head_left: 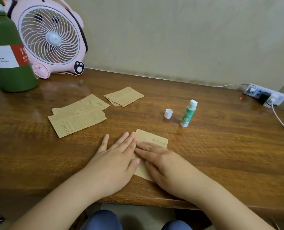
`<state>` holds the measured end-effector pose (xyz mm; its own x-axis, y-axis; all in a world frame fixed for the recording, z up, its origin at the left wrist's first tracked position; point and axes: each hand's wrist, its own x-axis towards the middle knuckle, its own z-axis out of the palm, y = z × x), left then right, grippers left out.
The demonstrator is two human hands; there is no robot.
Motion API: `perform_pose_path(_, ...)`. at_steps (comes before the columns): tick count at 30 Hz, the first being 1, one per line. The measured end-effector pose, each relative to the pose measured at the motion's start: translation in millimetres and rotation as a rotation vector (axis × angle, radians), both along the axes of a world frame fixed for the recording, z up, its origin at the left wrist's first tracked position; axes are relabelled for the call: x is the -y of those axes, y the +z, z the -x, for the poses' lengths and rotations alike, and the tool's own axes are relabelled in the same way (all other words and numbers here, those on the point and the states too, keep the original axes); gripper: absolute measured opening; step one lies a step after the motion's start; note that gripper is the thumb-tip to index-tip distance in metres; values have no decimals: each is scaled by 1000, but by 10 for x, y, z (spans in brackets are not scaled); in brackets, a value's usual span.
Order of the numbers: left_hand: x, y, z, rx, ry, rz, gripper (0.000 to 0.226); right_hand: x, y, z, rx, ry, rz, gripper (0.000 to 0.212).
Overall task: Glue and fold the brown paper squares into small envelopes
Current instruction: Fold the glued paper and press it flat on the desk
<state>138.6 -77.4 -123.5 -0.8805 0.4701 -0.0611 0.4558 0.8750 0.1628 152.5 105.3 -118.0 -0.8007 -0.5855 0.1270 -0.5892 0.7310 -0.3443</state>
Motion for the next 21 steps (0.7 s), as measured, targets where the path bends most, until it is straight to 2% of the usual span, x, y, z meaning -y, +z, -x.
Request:
perform_pose_path(2,27,-10,3,7,-8,37,85,-81,-79,32,5,-30,-21,54)
perform_pose_path(5,49,-2,9,25,-20,56,85,-321,-33,63,8,-153,-41,46)
perform_pose_path(9,58,-13,13,26,-38,64,82,-415,51,104,-7,-234,-171,48)
perform_pose_path(11,58,-11,13,33,-45,68,82,-304,75,59,-57,-169,-133,46)
perform_pose_path(13,60,-12,24,36,-49,66,82,-182,59,-25,6,-26,-22,46)
perform_pose_path(15,69,-15,32,39,-53,69,82,-178,-4,-98,73,54,-7,48)
perform_pose_path(18,78,-13,37,45,-60,77,82,-430,-32,-44,64,-85,-5,45)
perform_pose_path(21,83,1,34,51,-67,74,83,-578,64,29,44,-195,-94,43)
